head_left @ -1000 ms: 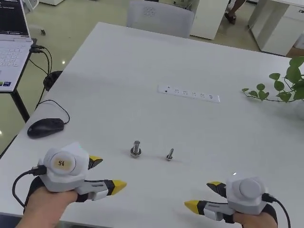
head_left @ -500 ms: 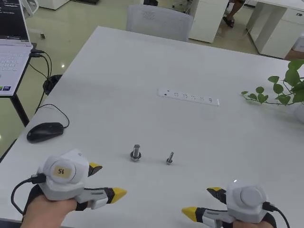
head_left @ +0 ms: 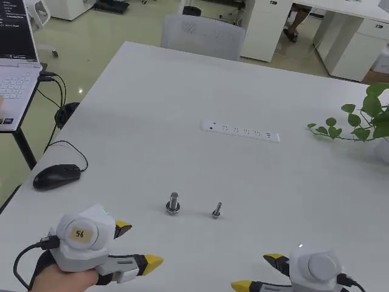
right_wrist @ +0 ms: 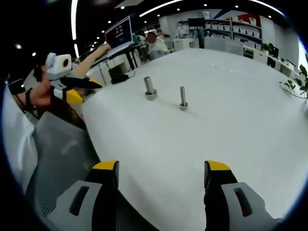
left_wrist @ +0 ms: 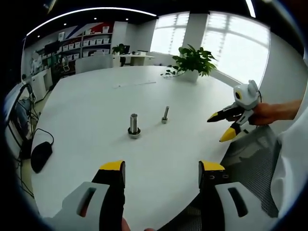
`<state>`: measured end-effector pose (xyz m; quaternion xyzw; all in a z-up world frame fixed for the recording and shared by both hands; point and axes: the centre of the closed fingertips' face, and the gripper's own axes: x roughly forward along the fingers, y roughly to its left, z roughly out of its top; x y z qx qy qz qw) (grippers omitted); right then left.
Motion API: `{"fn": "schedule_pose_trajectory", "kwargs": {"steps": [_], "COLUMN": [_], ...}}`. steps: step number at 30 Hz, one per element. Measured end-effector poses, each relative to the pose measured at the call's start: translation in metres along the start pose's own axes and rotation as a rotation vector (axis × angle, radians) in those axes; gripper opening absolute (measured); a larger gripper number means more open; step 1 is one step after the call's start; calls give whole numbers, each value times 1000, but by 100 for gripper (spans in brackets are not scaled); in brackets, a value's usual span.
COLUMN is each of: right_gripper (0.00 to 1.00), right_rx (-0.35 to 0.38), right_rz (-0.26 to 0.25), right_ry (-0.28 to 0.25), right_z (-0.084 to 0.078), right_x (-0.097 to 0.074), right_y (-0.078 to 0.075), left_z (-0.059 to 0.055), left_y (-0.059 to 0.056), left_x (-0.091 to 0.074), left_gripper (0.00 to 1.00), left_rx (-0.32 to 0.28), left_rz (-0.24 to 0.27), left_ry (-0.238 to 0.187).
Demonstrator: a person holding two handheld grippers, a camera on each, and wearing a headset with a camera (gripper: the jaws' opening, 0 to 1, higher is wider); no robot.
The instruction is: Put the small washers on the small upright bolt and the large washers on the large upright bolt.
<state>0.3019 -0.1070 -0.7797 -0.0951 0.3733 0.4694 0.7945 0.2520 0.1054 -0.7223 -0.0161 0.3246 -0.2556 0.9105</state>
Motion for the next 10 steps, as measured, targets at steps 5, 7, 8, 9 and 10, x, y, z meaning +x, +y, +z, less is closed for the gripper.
{"fn": "schedule_pose_trajectory", "kwargs": {"steps": [5, 7, 8, 9, 10], "right_gripper": [75, 75, 75, 75, 75], "right_rx": [10, 10, 10, 10, 11], "right_rz": [-9, -10, -11, -12, -13], "right_ry": [-19, -24, -26, -27, -29], "right_z": [3, 4, 5, 5, 5], "right_x": [-2, -3, -3, -4, -4], "right_y": [-3, -3, -4, -4, -4], "left_z": [0, 0, 0, 0, 0], "left_y": [1, 2, 2, 2, 3], "left_x": [-1, -1, -2, -2, -2], "left_gripper": [61, 61, 61, 61, 61], "left_rx": [-3, -6, -7, -8, -9], "left_rz": [3, 7, 8, 10, 11], "left_ry": [-3, -6, -6, -8, -9]}}
